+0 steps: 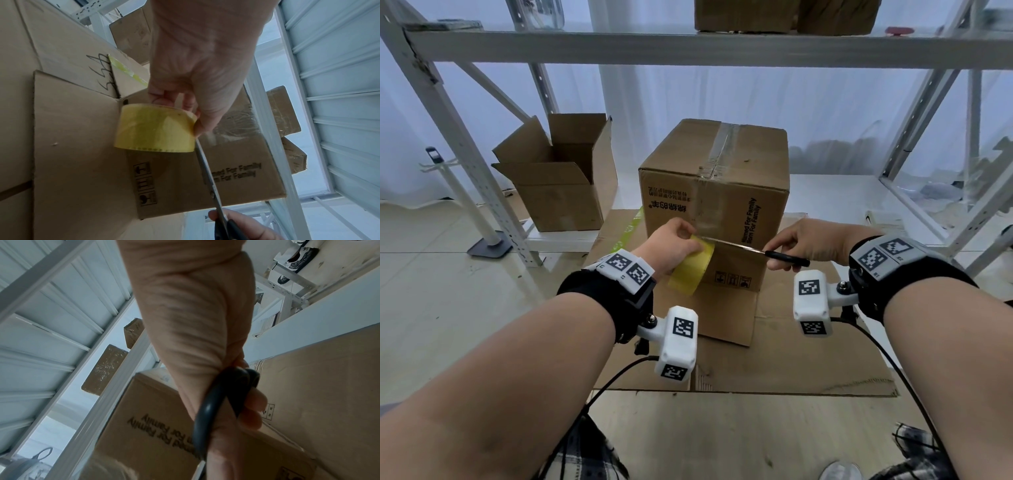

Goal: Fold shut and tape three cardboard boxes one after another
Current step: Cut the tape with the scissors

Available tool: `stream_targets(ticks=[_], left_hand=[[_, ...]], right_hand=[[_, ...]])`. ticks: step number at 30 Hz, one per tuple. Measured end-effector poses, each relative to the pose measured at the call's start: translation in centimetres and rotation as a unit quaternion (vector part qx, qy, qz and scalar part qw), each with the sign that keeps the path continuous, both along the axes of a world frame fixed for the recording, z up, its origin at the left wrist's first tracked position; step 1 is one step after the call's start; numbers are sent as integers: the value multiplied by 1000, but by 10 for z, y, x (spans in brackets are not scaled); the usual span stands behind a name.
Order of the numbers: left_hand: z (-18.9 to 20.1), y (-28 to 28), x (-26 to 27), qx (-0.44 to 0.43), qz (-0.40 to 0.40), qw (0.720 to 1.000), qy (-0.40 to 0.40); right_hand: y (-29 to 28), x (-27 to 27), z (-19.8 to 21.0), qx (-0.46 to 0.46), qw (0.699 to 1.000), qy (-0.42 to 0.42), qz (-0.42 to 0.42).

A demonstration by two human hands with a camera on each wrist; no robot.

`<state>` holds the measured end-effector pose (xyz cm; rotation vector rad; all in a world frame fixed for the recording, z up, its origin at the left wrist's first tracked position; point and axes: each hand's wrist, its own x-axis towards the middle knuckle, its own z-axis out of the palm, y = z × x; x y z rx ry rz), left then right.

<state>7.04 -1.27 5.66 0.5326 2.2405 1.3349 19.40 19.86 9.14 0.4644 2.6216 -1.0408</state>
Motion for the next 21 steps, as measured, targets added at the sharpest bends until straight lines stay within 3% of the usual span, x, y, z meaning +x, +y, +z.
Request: stream_targets(ticks=[5, 10, 15, 19, 21], left_hand=[[-7, -10, 1, -95, -45, 994, 24], [-7, -27, -8, -110, -52, 992, 7], [-5, -29, 2, -71, -95, 993, -22], [-6, -7, 22, -48, -153, 987, -28], [-7, 9, 33, -34, -183, 982, -36]], right_hand=[[-3, -6, -7, -18, 1000, -16, 3], [3, -3, -9, -42, 999, -13, -1], [26, 21, -26, 54, 993, -107, 20], [48, 55, -37, 128, 972, -189, -49], [58, 69, -40, 162, 964, -189, -94]])
